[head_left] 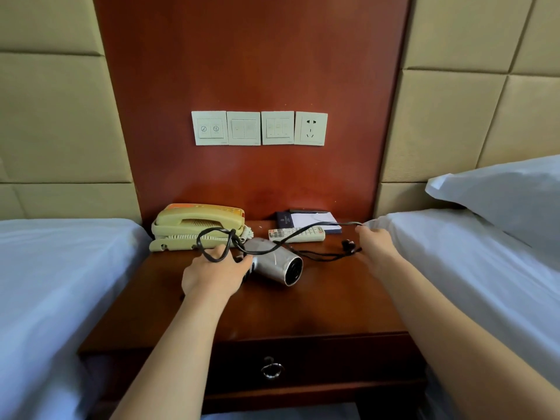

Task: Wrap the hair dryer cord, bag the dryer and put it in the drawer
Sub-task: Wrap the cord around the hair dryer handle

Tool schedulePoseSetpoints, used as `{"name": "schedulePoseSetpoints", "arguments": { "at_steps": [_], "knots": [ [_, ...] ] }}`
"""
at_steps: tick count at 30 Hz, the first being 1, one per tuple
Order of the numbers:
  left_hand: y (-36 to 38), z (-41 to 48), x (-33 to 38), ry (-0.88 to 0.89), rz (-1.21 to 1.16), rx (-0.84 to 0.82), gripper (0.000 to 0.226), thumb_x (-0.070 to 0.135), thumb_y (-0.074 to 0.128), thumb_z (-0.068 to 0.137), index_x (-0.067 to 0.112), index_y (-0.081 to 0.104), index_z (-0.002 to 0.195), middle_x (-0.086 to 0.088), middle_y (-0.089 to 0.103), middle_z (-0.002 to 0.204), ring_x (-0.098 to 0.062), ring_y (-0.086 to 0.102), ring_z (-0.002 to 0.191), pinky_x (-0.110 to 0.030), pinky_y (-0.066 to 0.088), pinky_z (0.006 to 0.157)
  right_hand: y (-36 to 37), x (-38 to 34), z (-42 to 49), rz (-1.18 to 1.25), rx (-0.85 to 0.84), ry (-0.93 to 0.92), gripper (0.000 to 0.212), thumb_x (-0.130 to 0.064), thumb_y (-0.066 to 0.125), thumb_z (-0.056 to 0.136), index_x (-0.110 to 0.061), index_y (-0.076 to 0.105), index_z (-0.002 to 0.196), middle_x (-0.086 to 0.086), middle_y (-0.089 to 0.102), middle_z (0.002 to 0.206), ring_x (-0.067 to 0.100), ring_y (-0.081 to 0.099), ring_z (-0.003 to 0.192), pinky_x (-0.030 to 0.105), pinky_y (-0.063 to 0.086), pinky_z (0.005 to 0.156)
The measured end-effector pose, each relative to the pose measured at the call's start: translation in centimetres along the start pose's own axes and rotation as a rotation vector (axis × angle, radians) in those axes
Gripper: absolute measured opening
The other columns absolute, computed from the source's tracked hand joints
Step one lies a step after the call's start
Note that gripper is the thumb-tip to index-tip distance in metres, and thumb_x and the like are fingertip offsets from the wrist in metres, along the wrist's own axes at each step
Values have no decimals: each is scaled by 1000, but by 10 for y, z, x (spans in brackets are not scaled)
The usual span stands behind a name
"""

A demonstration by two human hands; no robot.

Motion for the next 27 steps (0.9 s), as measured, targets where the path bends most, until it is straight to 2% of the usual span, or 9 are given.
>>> {"name": "schedulePoseSetpoints", "arguments": {
  "at_steps": [2,4,6,9,13,17,20,23,27],
  "knots": [
    [-3,-4,2,12,23,0,54,63,37,88,18,59,108,-6,54,90,-27,54,86,-30,40,68,-10,-18,-11,-279,107,-236,49,-14,46,91,0,35,136,15,47,130,25,46,108,37,38,88],
    [-5,-7,6,41,36,8,51,62,39,89,17,59,103,-6,58,92,-29,59,95,-30,41,69,-6,-36,-38,-574,149,-502,57,-7,48,87,-4,31,142,14,36,146,30,37,130,40,32,103],
    [-7,-10,8,58,34,17,51,63,40,89,16,59,98,-8,63,97,-29,61,97,-30,41,68,12,-53,-75,-728,112,-802,57,0,48,81,-3,40,138,15,42,144,33,39,131,41,32,105],
    [-8,-16,10,63,14,19,48,60,44,89,17,61,102,-9,66,104,-30,62,98,-31,41,68,49,-56,-129,-893,-13,-1087,49,2,48,79,-5,51,128,12,54,130,36,53,112,39,41,92],
    [-7,-25,14,93,16,19,47,58,48,88,18,62,108,-9,66,107,-31,62,100,-31,43,69,83,-32,-142,-897,-170,-982,38,-21,38,97,-22,41,134,6,60,118,38,60,95,38,47,73],
    [-7,-27,10,107,12,3,45,58,48,87,20,62,108,-8,67,103,-30,63,96,-32,44,67,101,-26,-136,-833,-362,-907,29,-40,47,93,-23,58,113,4,68,99,29,63,88,38,51,74],
    [-6,-26,8,138,11,-6,48,60,46,86,21,62,108,-6,66,102,-30,62,96,-31,44,68,102,-27,-144,-791,-486,-950,19,-35,55,91,-18,64,89,2,65,82,23,58,73,36,47,67],
    [-4,-24,-2,129,3,-38,58,70,43,81,21,59,106,-4,61,95,-27,57,85,-30,43,66,83,-41,-136,-750,-380,-1000,27,-31,54,92,-17,56,69,0,55,64,21,51,62,36,43,60],
    [-9,-23,-7,189,164,47,62,74,36,80,20,60,98,0,58,87,-25,53,79,-31,39,64,52,-51,-112,-791,-181,-978,34,-40,49,93,-18,52,68,-2,51,61,25,52,65,35,39,59]
  ]
}}
Point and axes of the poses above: each hand's wrist, its own z-axis towards the middle knuckle, its own y-axis out of the palm, x = y × z, the point moved 8 cm from there along z, towards the middle knuckle
